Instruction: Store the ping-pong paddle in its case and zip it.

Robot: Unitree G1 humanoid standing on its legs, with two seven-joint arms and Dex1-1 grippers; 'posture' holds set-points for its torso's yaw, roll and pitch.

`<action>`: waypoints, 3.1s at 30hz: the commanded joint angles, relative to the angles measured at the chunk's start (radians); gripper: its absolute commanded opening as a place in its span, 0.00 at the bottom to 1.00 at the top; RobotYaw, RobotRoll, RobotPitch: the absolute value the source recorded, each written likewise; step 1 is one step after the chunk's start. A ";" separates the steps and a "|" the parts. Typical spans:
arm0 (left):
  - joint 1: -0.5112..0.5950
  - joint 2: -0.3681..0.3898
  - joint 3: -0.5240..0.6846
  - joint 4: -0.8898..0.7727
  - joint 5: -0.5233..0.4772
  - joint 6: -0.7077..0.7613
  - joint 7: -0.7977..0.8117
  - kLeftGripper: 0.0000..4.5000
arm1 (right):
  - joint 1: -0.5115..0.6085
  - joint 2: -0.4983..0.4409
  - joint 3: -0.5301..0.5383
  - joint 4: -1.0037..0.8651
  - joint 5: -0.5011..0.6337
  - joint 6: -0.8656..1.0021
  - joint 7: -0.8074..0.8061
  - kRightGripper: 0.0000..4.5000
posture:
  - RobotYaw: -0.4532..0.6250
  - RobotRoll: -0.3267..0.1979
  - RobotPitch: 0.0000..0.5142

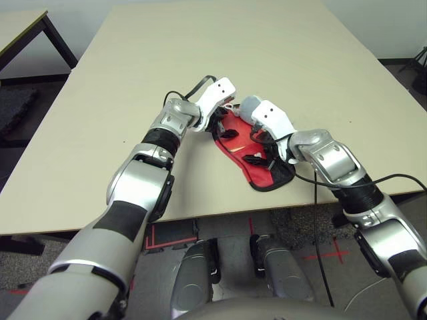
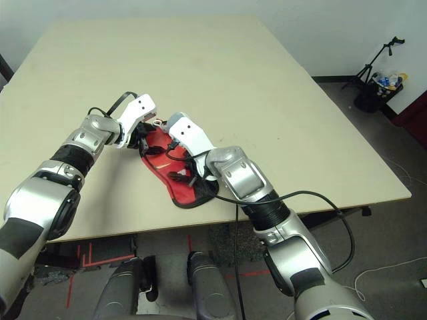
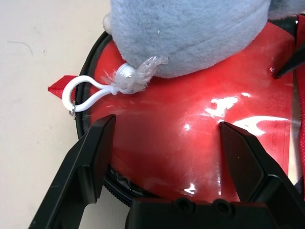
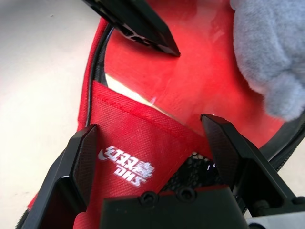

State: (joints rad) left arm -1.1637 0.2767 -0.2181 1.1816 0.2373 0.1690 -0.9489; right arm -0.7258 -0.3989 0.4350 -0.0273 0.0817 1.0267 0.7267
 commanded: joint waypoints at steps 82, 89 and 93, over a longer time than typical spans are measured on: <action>0.116 -0.095 -0.061 0.051 0.025 0.048 0.030 1.00 | -0.025 -0.426 -0.095 0.127 -0.328 -0.096 0.033 0.06 | 0.28 0.62 0.40; 0.115 -0.094 -0.063 0.052 0.026 0.045 0.029 1.00 | 0.042 -0.566 -0.107 -0.027 -0.273 0.030 0.128 0.06 | 0.27 0.62 0.40; 0.112 -0.093 -0.065 0.055 0.027 0.043 0.031 1.00 | 0.099 -0.665 -0.099 -0.139 -0.213 0.093 0.232 0.06 | 0.26 0.62 0.40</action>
State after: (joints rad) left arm -1.1289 0.1623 -0.2148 1.1342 0.1864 0.1602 -0.9430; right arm -0.6462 -1.0159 0.3408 -0.1279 -0.1541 1.0776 0.9201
